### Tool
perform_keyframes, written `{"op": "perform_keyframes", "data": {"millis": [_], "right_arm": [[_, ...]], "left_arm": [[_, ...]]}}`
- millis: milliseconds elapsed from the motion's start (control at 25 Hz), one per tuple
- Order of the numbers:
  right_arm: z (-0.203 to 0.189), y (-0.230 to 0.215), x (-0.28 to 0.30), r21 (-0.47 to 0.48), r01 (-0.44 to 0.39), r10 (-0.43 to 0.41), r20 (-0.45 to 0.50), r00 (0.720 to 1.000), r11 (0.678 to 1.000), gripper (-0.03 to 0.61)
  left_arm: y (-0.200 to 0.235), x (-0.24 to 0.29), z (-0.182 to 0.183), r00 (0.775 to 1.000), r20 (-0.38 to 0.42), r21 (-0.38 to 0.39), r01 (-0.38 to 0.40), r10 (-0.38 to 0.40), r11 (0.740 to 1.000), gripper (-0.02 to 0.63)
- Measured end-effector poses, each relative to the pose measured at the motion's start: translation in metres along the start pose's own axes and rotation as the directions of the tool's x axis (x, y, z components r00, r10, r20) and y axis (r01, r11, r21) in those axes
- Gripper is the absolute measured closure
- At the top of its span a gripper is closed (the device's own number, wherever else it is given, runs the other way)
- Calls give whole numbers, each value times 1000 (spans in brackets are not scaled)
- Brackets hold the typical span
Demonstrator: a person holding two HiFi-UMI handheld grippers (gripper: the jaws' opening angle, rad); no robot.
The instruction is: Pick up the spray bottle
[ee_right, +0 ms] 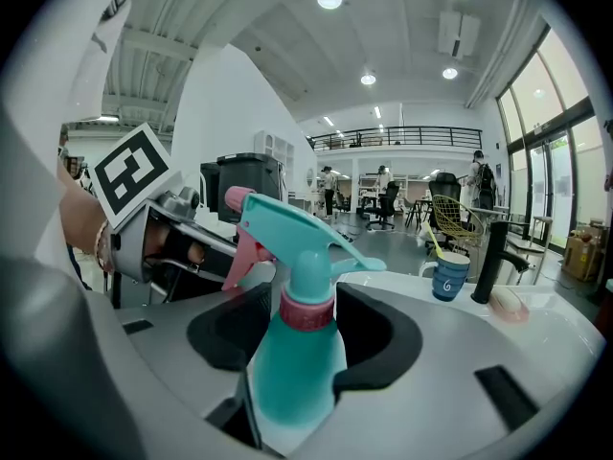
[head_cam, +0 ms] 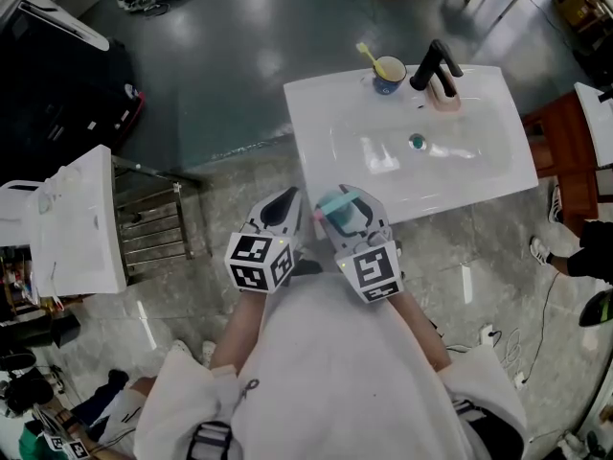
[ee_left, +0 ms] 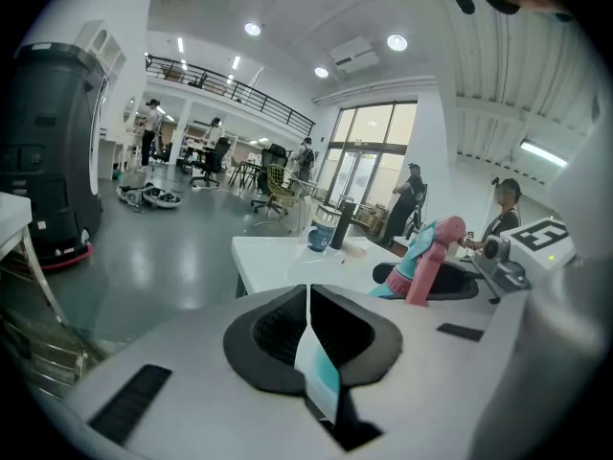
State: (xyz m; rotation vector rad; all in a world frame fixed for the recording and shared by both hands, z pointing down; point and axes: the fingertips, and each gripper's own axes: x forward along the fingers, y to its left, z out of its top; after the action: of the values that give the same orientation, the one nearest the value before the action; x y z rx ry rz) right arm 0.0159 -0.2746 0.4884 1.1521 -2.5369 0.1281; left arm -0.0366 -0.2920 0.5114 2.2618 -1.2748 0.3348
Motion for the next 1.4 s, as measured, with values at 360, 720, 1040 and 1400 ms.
{"op": "perform_keyframes", "data": {"millis": [360,720,1040,1400], "right_arm": [[6,-1,-5,-23,41,-40,9,999,999,364],[36,-14,-20,-9,96,-95,82,992,995,370],[73,-28,-31,18,150,-150,210,966,989,373],[99,-36,-42,44,182,-187,288,939,982,376]], "left_arm": [[0,-4,2,1000,12,-9,14,-14,1000,581],[-3,-3,5,999,22,0,34,-34,999,581],[-3,-2,9,998,28,8,49,-49,999,581],[-1,-1,14,998,33,17,60,-60,998,581]]}}
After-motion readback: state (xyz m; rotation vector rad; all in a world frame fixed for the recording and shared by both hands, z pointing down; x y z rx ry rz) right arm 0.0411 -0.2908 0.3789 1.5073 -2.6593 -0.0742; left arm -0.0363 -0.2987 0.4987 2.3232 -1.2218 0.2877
